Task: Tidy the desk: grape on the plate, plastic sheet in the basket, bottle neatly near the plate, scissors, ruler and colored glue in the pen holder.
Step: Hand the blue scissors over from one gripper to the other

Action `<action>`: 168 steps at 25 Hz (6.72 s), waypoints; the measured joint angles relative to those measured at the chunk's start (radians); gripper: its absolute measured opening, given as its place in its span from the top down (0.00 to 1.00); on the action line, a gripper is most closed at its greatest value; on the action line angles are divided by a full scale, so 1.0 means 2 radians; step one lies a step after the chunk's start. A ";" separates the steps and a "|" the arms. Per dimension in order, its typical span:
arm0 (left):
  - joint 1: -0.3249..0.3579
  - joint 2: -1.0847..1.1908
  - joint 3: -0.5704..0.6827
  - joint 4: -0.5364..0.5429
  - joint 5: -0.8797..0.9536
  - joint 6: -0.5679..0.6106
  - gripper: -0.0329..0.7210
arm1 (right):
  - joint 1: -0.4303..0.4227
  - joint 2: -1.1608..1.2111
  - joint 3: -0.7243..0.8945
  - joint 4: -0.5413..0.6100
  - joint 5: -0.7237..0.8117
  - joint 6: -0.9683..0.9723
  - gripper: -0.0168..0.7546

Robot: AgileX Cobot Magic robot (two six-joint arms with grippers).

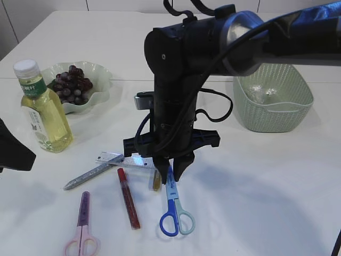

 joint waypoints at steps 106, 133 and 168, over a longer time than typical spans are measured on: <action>-0.059 0.215 0.047 -0.530 -0.044 0.481 0.34 | -0.012 -0.001 -0.171 0.107 0.016 -0.025 0.77; -0.059 0.216 0.049 -0.530 -0.058 0.479 0.91 | -0.013 -0.006 -0.174 0.123 0.022 -0.033 0.78; -0.059 0.217 0.049 -0.538 -0.029 0.484 0.91 | -0.013 -0.006 -0.175 0.100 0.015 -0.055 0.67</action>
